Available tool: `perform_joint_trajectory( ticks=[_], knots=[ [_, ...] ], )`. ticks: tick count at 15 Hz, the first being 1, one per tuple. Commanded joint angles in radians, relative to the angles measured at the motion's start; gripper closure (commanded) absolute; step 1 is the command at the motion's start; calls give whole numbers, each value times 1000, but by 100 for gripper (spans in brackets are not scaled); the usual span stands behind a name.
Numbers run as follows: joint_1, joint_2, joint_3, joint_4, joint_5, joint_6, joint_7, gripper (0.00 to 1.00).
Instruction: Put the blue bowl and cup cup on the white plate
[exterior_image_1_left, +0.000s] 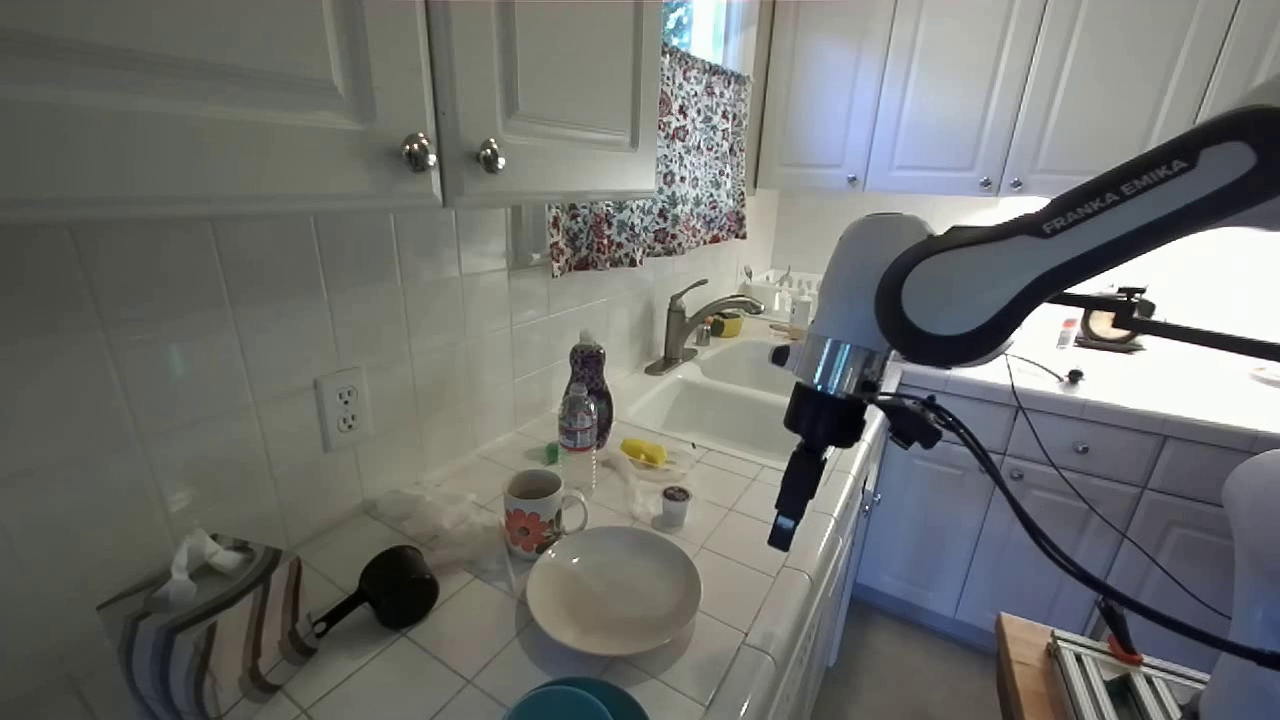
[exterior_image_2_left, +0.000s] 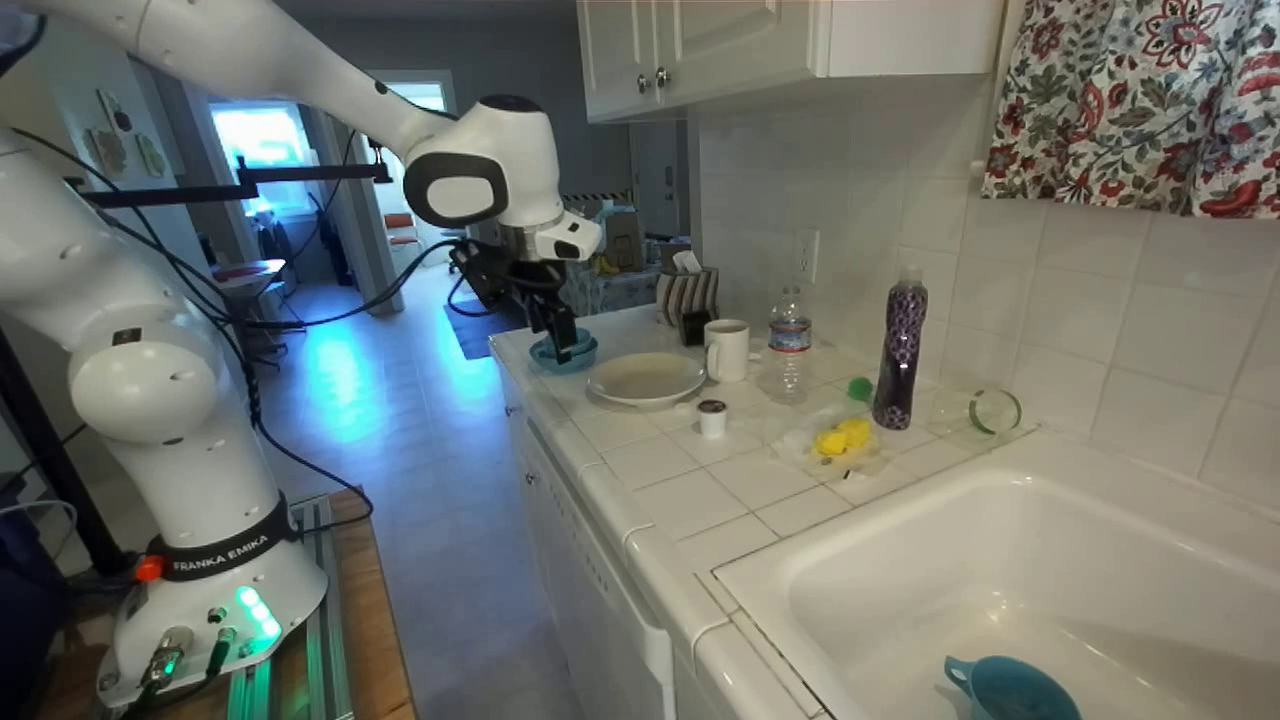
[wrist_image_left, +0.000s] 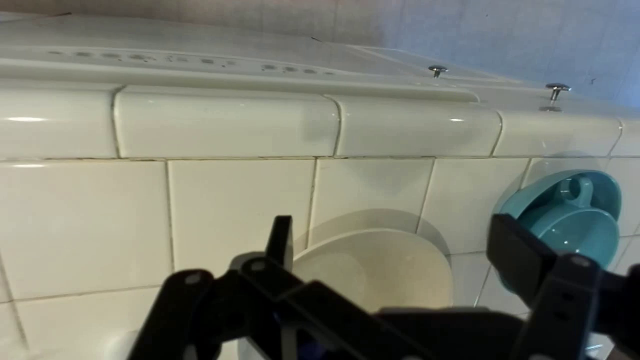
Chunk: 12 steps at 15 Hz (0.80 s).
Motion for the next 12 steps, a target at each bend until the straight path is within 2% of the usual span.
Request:
perform_joint_trajectory(
  ticks=[1, 6, 9, 10, 12],
  knots=[
    [48, 171, 37, 102, 115, 63, -57, 0],
    [51, 346, 136, 228, 169, 110, -45, 0],
    [26, 348, 173, 243, 176, 88, -74, 0],
    [20, 342, 184, 223, 132, 104, -23, 0],
    [16, 349, 191, 232, 133, 104, -28, 0]
  ],
)
